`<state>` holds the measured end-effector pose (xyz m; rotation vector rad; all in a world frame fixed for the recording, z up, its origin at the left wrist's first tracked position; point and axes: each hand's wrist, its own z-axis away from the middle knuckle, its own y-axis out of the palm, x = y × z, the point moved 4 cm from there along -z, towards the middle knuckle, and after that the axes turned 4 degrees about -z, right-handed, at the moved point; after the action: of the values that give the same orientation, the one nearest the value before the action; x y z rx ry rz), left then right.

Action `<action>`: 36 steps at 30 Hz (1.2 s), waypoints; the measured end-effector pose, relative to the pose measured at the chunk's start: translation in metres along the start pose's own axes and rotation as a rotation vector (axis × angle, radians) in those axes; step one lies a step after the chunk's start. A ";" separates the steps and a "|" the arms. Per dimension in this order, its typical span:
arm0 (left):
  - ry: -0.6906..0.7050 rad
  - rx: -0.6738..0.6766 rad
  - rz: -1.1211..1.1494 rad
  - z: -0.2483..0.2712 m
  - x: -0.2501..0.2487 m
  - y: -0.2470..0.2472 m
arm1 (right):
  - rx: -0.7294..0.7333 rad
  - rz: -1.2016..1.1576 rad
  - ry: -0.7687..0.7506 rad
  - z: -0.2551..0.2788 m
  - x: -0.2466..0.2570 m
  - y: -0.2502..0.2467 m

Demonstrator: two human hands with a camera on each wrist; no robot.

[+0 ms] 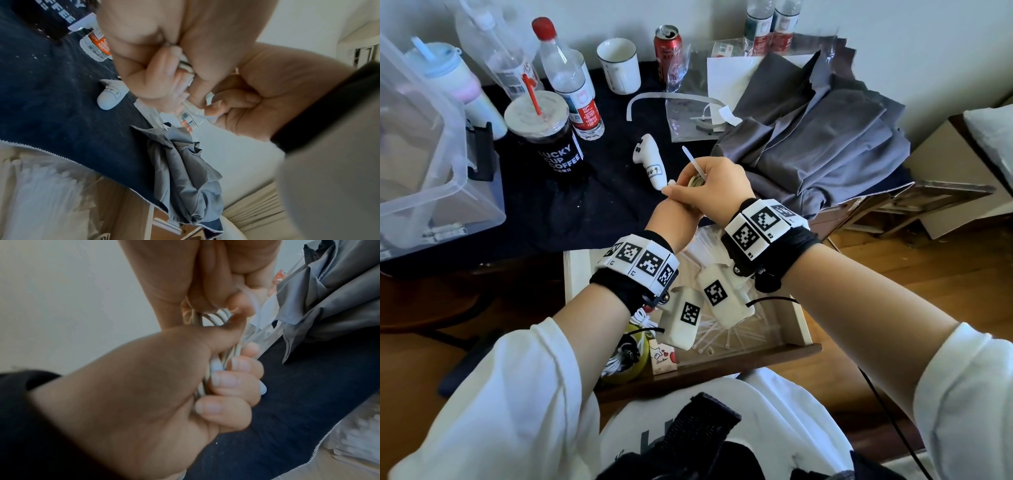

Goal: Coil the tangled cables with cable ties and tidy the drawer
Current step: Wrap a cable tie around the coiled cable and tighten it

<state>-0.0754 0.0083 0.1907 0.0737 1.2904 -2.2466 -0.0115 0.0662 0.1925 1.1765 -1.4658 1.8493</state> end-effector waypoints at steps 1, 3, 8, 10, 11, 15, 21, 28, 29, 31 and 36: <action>0.089 -0.003 -0.224 0.000 -0.005 0.001 | -0.012 0.013 0.006 -0.001 0.000 0.000; 0.133 -0.067 -0.246 -0.006 -0.005 -0.003 | -0.024 0.037 0.025 -0.002 -0.001 0.001; 0.057 0.026 0.673 -0.025 0.009 0.004 | 0.023 -0.004 0.017 -0.002 0.001 0.001; 0.008 0.138 0.777 -0.030 0.013 0.007 | 0.054 -0.084 0.006 0.000 0.001 0.001; 0.011 0.182 0.807 -0.028 0.014 0.006 | 0.068 -0.117 0.004 0.000 0.000 0.002; 0.164 0.254 0.855 -0.021 0.018 -0.001 | 0.129 -0.248 -0.022 0.002 0.001 0.002; 0.101 0.336 0.999 -0.025 0.026 0.003 | 0.255 -0.403 -0.098 0.009 0.009 0.001; 0.182 0.325 0.935 -0.022 0.027 0.001 | 0.331 -0.451 -0.079 0.012 0.010 -0.004; 0.199 0.309 0.932 -0.021 0.026 0.000 | 0.338 -0.451 -0.073 0.013 0.010 -0.006; 0.210 0.261 0.938 -0.020 0.025 0.000 | 0.342 -0.414 -0.090 0.015 0.013 -0.008; 0.206 0.296 1.095 -0.025 0.028 -0.002 | 0.310 -0.490 -0.152 0.018 0.021 -0.002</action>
<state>-0.1057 0.0176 0.1700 0.9013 0.6860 -1.4395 -0.0149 0.0469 0.2120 1.6800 -0.8644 1.6971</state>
